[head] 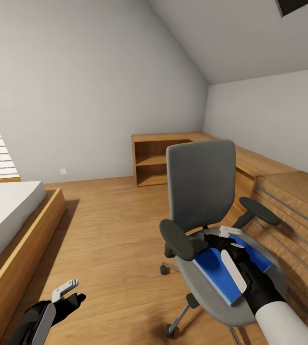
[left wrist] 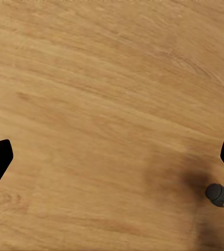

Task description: In the bedroom, organize the workspace by keeping the computer under the desk, ensuring the monitor is on the desk, placing the keyboard on the desk next to the monitor, placing the mouse on the desk next to the keyboard, moving the folder from the swivel chair onto the desk next to the mouse, stacking the notebook on top of the folder with the pen on top of the notebook, and positioning the swivel chair next to the desk.

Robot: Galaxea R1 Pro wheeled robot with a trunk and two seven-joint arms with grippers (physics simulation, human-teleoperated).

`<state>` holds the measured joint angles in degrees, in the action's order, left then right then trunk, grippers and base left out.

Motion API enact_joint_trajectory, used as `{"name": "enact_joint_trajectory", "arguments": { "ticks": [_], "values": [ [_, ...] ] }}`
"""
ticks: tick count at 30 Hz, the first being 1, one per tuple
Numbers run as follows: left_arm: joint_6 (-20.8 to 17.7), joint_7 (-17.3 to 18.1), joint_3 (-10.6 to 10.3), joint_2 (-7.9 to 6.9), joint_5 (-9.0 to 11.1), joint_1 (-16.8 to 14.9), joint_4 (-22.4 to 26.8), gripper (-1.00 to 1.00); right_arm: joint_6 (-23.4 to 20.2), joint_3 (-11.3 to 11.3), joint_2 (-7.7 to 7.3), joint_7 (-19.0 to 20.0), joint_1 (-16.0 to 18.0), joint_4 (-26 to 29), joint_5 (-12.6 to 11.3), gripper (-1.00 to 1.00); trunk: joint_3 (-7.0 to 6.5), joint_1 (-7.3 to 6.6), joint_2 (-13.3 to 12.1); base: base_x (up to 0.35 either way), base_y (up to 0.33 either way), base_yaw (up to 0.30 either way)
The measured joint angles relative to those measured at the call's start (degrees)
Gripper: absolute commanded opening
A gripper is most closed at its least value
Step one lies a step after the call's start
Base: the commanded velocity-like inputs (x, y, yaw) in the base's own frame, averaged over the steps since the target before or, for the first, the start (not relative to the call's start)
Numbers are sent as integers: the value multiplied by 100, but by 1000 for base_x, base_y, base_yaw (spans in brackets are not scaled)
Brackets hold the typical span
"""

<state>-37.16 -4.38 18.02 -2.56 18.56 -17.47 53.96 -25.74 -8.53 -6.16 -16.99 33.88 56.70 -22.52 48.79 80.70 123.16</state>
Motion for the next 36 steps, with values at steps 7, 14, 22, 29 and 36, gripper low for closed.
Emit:
{"name": "enact_joint_trajectory", "arguments": {
  "ticks": [7, 14, 22, 29, 36],
  "values": [
    [0, 2, 0, 1, 0, 0, 6, 100, -16, 0, 0, -18, 1, -9, 0, 100, 0, -2, 0, 106, 0, 0],
    [-9, 25, -1, -1, 8, 0, 79, 100, -48, 0, 0, -26, 1, -27, 0, 100, 0, 0, 0, 54, 0, 0],
    [-50, 24, 15, 5, 24, 0, 451, 100, -107, 1, 0, -28, 8, -148, 0, 100, 35, 43, 79, 4, 0, 0],
    [-51, 24, 17, 9, 34, 0, 487, 100, -111, 1, 7, -28, 9, -173, 3, 100, 108, 132, 241, 0, 0, 0],
    [-57, 24, 17, 10, 28, 0, 492, 100, -111, -1, 9, -28, 9, -176, 7, 100, 125, 153, 279, 0, 0, 0]
  ]
}}
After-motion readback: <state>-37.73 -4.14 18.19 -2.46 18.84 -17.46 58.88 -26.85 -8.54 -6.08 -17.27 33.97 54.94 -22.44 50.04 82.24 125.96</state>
